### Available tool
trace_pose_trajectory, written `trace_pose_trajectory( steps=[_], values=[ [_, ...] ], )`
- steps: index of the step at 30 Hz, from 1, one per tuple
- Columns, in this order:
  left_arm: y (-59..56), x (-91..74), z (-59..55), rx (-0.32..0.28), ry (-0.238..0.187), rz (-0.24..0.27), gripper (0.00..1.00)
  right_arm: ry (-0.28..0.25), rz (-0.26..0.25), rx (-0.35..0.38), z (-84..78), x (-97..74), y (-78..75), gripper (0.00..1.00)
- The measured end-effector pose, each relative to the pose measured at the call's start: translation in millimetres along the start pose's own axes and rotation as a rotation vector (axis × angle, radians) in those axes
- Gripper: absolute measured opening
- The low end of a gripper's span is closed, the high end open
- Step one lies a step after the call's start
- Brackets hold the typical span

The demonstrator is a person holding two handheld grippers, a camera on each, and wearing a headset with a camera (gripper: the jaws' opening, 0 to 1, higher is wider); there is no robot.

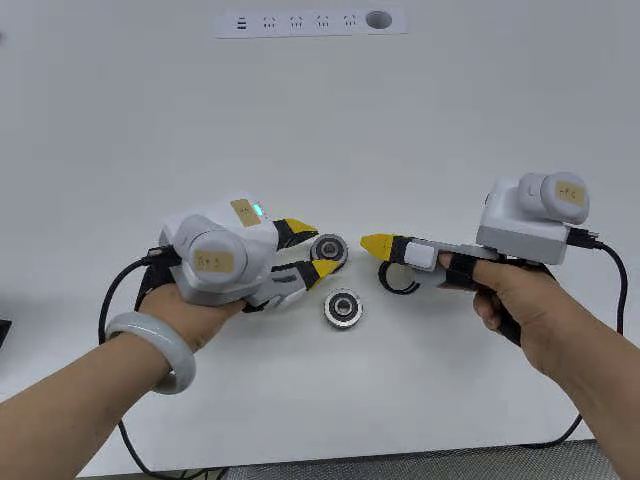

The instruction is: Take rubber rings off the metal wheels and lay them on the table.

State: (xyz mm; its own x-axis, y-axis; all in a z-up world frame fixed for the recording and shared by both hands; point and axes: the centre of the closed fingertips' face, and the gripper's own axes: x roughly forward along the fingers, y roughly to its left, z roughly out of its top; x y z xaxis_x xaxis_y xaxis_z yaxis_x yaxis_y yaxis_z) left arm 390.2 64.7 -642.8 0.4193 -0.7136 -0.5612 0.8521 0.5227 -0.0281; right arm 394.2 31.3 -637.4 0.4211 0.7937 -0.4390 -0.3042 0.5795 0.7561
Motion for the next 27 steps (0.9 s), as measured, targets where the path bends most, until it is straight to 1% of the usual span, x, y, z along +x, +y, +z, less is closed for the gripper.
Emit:
trace_pose_trajectory(
  steps=[7,12,13,21,27],
  values=[
    [-2.4,5.5,-0.3,0.022,0.017,-0.005,0.22,-0.006,0.001,0.007,1.9,0.3,-0.8,0.08],
    [-1.9,7.6,-4.1,0.034,0.039,-0.003,0.2,-0.007,0.003,0.012,1.9,0.8,-0.6,0.08],
    [-2.1,8.0,-3.0,0.037,0.034,-0.004,0.19,-0.006,0.002,0.012,1.6,1.1,-0.7,0.08],
    [-3.1,7.6,-4.7,0.049,0.039,-0.008,0.16,0.018,0.005,0.019,-5.8,9.4,-2.1,0.08],
    [-1.1,7.5,-5.2,0.057,0.037,0.0,0.14,0.037,0.011,0.015,-8.2,18.7,-1.3,0.12]
  ],
)
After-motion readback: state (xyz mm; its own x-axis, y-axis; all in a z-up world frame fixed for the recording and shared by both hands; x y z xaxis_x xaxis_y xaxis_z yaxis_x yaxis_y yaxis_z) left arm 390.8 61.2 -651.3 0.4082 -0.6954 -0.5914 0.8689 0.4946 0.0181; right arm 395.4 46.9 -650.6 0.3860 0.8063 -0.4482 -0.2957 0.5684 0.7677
